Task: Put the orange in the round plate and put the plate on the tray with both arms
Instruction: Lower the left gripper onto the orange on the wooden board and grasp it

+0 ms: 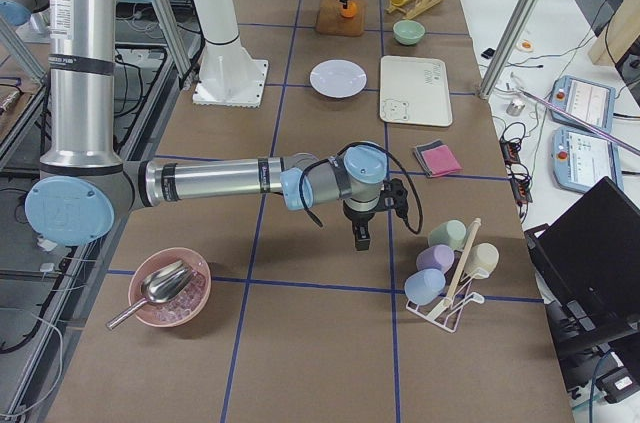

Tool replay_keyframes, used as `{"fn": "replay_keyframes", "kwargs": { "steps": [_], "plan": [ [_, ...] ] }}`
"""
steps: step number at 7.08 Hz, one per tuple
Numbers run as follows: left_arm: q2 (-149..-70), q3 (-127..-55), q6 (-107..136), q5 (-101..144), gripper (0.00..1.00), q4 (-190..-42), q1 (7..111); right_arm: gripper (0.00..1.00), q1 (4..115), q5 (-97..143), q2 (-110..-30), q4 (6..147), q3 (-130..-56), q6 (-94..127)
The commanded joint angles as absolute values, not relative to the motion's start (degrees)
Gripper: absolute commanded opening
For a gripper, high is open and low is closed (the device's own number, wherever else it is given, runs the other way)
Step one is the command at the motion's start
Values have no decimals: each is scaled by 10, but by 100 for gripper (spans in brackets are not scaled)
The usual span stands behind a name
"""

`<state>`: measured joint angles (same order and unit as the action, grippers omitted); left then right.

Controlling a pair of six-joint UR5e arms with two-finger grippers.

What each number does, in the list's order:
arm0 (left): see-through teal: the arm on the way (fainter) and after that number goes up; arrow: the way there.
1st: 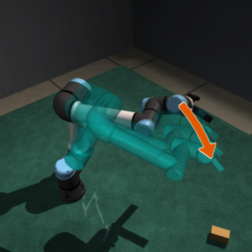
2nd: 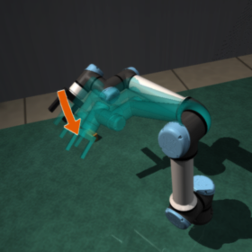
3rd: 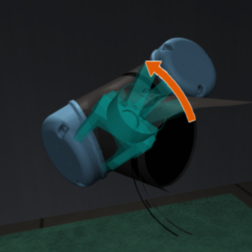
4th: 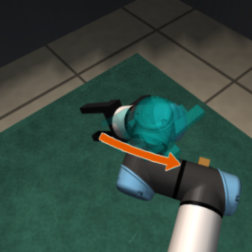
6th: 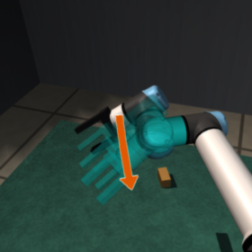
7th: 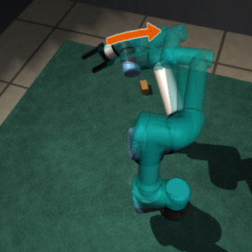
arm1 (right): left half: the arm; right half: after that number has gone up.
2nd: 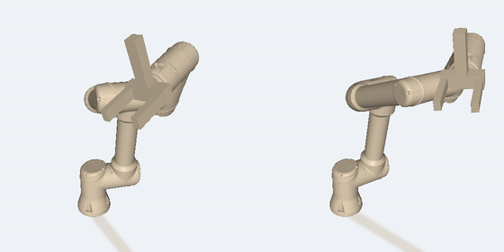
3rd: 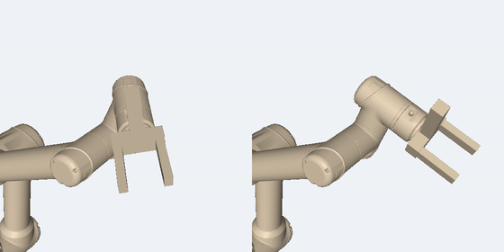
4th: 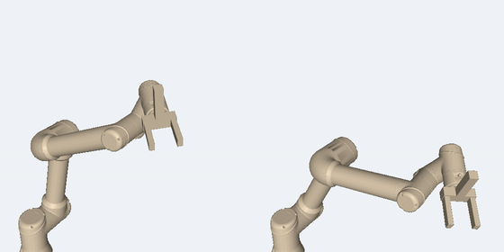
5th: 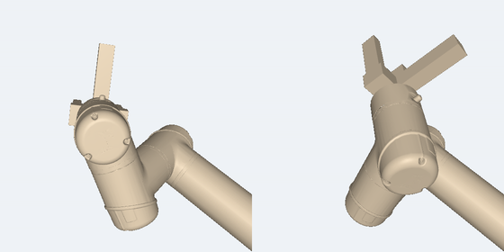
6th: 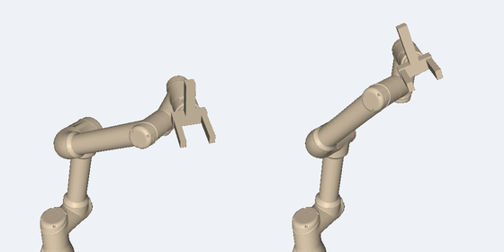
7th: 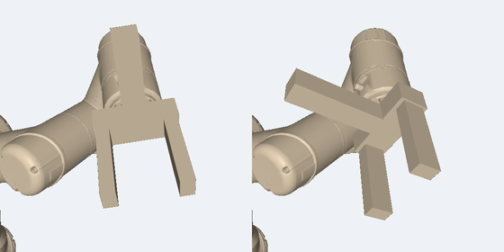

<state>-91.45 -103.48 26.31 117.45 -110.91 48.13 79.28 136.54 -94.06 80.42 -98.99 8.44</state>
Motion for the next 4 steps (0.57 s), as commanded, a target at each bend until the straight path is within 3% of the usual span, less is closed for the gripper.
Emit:
{"fn": "replay_keyframes", "kwargs": {
  "steps": [1, 4],
  "plan": [
    [-926, -1025, 262, 1170, 99, -1114, 473, 100, 793, 1365, -940, 804, -987, 84],
    [-938, -969, 263, 1169, 99, -1181, 464, 100, 792, 1365, -937, 803, -979, 84]
  ]
}}
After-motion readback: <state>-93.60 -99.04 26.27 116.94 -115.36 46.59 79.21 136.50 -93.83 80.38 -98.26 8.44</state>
